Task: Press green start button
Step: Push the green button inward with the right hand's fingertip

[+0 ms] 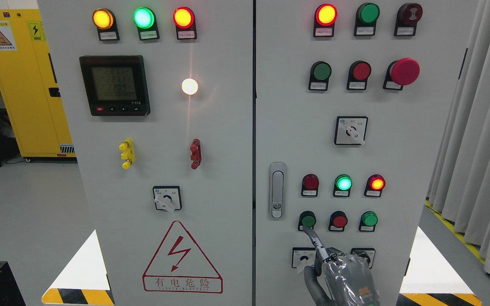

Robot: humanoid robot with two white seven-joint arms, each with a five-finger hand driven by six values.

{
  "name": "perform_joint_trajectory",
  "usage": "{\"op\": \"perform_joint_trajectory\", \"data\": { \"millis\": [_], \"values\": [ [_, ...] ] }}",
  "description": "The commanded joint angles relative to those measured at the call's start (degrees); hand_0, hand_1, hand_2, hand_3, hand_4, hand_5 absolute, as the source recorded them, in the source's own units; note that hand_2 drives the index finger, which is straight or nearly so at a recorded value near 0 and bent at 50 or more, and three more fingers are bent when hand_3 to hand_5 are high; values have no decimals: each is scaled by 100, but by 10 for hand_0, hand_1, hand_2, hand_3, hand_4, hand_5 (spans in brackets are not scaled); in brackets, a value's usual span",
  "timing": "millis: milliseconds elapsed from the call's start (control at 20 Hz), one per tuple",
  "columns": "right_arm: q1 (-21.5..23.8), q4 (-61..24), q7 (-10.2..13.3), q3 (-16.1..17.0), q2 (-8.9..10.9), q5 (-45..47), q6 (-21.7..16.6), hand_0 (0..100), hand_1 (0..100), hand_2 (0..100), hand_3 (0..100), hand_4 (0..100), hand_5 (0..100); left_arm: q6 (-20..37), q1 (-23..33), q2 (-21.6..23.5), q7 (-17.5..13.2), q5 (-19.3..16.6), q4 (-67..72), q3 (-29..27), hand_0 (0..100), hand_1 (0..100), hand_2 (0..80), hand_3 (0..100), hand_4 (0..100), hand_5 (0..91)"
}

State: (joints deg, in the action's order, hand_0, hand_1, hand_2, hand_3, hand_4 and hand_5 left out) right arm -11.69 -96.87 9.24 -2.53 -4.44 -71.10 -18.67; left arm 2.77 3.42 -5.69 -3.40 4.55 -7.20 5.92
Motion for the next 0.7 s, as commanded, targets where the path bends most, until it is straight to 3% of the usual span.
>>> {"op": "perform_joint_trajectory", "data": {
  "millis": [0,650],
  "values": [
    [-140,317,-10,-37,4,35,12,763,932,0,807,815,973,-5,1,6,-3,2,0,-3,120,556,0,0,0,0],
    [-237,335,-28,121,13,70,12,789,935,0,808,843,975,-5,1,-3,-3,2,0,-3,120,556,0,0,0,0]
  ]
}}
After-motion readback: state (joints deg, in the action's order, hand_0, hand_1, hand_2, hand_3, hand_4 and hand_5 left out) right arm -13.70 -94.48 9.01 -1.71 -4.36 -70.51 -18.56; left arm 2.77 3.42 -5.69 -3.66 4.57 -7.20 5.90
